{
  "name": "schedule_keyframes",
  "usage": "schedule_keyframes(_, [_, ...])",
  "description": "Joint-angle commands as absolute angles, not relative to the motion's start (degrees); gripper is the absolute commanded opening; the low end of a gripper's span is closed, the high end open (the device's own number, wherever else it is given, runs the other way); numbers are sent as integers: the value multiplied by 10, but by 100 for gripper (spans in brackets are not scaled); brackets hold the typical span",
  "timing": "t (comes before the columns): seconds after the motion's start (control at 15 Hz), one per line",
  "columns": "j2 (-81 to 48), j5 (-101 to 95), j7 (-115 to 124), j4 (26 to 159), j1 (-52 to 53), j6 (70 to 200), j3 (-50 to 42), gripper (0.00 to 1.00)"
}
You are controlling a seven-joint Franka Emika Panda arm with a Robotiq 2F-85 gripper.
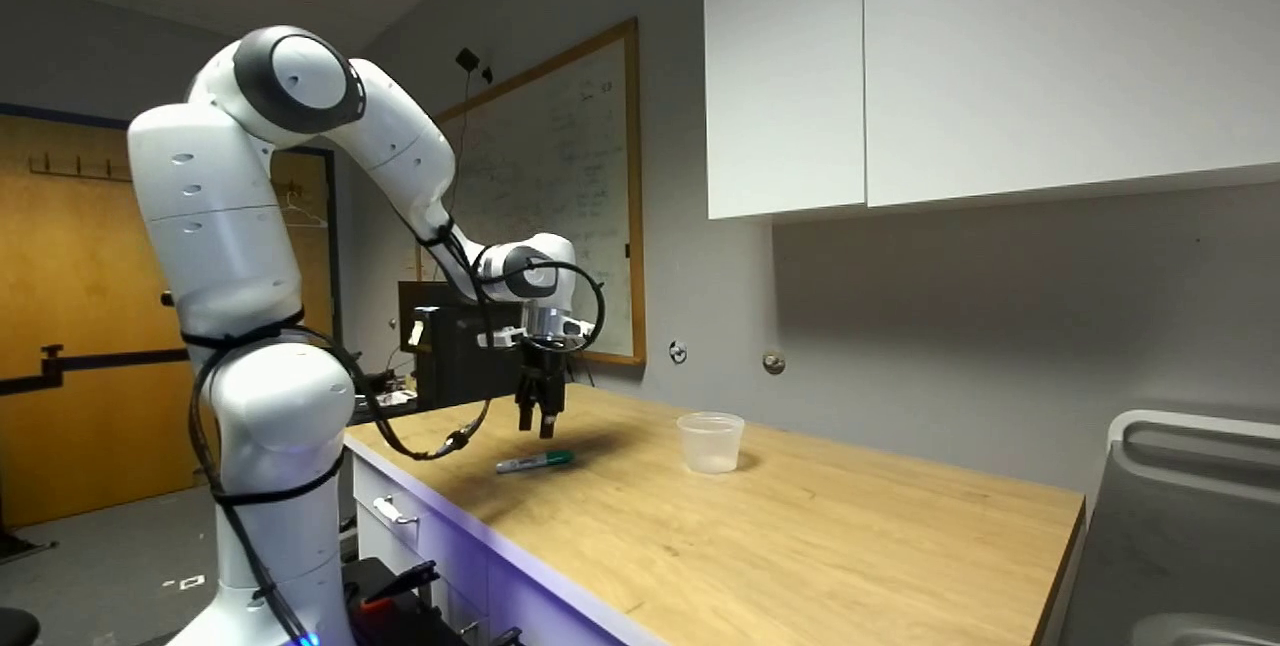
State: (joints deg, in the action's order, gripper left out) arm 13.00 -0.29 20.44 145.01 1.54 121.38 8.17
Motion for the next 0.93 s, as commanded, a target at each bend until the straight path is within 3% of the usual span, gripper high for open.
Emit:
schedule_keyframes(0.0, [84, 10, 204, 1426, 22, 1231, 75, 100])
schedule_keyframes(0.4, [40, 13, 202, 1407, 24, 1241, 69, 100])
schedule_keyframes(0.47, [35, 12, 204, 1404, 24, 1240, 69, 75])
schedule_keyframes(0.53, [31, 11, 204, 1402, 24, 1239, 68, 74])
schedule_keyframes(0.87, [20, 13, 201, 1391, 26, 1238, 65, 36])
